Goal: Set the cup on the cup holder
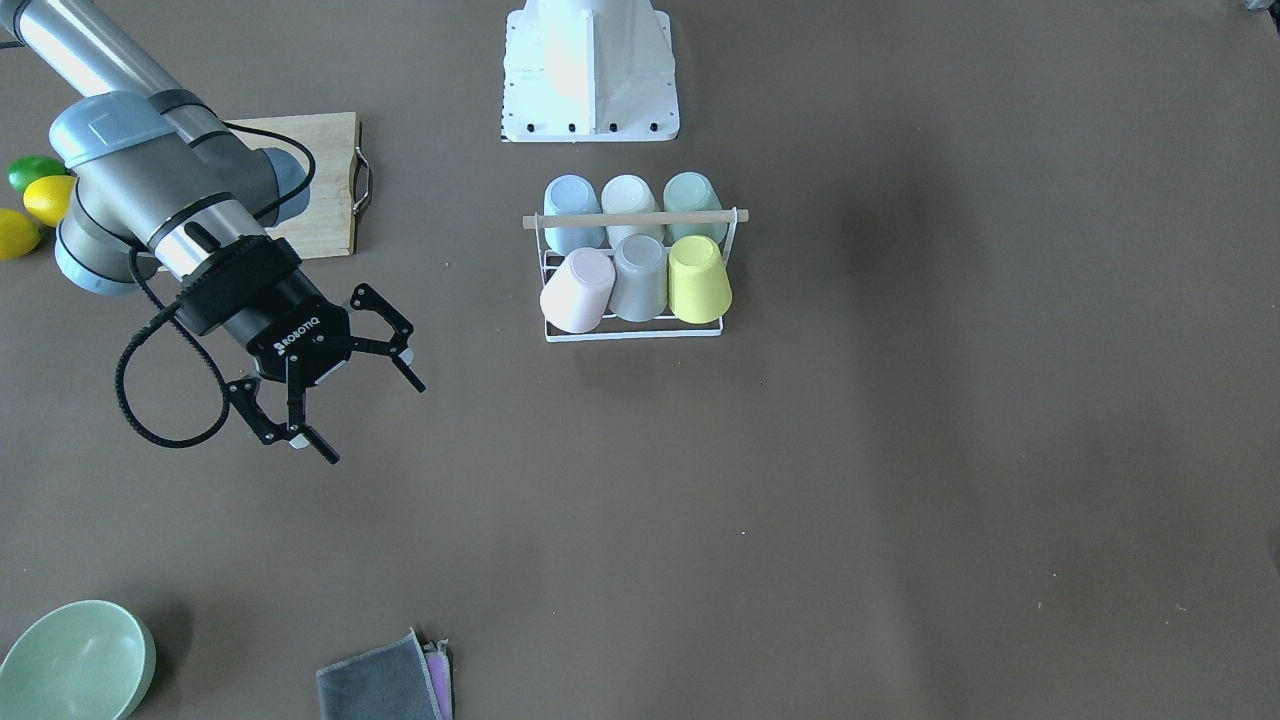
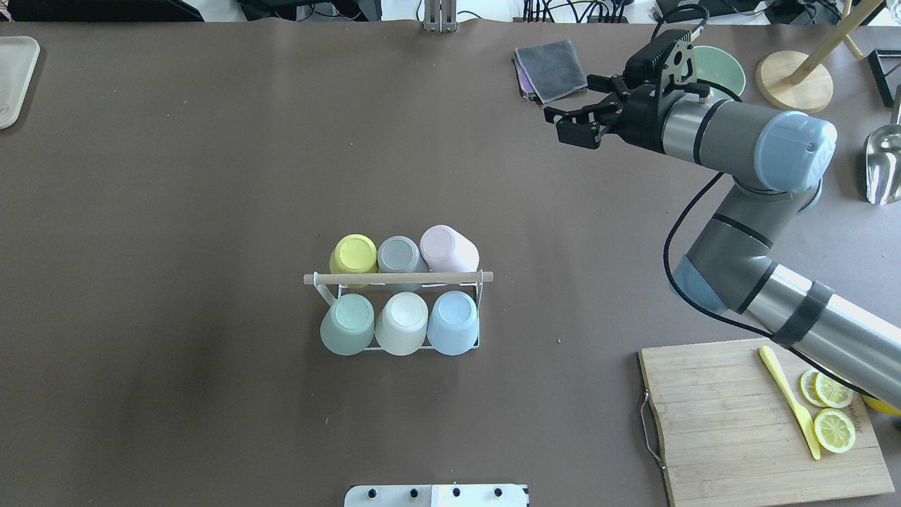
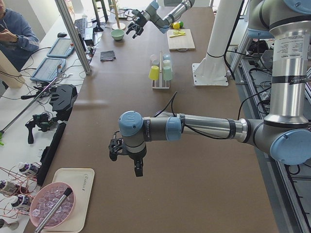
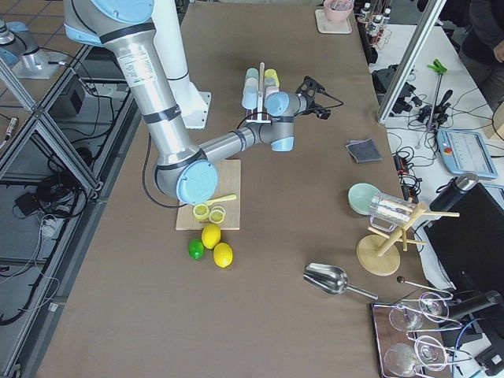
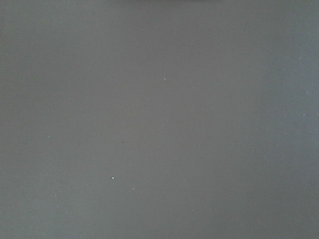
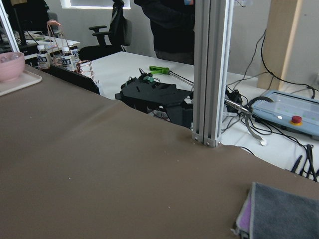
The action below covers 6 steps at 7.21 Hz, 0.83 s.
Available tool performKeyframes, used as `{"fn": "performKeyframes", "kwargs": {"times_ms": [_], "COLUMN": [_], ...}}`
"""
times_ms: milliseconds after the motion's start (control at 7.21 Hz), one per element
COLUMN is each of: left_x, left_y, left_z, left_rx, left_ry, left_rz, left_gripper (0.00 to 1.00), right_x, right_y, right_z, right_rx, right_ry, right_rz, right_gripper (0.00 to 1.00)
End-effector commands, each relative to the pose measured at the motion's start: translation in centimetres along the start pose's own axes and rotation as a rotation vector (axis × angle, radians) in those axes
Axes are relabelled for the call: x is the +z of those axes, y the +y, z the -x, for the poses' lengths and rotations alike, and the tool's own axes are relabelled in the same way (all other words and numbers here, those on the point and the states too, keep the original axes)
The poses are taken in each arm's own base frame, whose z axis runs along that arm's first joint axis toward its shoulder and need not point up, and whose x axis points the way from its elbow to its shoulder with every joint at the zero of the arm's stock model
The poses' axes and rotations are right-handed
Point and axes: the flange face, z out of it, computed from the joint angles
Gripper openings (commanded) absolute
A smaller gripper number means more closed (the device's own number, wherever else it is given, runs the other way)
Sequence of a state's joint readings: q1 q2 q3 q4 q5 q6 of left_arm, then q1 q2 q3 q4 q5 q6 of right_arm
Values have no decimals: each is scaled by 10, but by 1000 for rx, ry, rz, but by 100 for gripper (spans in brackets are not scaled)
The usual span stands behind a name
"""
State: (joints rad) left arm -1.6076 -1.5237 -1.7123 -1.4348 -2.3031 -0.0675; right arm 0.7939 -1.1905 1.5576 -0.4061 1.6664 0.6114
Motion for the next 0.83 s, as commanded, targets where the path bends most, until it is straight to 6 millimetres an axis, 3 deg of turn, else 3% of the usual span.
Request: {"fn": "performKeyframes", "kwargs": {"times_ms": [0, 139, 416, 554, 693], "left_x": [3, 2, 1, 21, 24], "left_y": [0, 1, 2, 14, 11], "left_z": [3, 3, 3, 21, 23], "left_rx": [-5, -4, -2, -27, -8], "left_ry": [-4, -4, 0, -3, -5], "left_rz": [5, 4, -1, 36, 16], "left_gripper": [97, 97, 98, 97, 97], "right_x": [-13, -19, -43, -55, -70], "right_y": [10, 4, -6, -8, -5], "right_z": [-6, 1, -17, -15, -24], "right_rx": [87, 135, 194, 210, 237], "right_ry": [150, 244, 419, 439, 497], "right_rz": [208, 341, 571, 618, 686], "right_gripper": [100, 100, 100, 100, 100]}}
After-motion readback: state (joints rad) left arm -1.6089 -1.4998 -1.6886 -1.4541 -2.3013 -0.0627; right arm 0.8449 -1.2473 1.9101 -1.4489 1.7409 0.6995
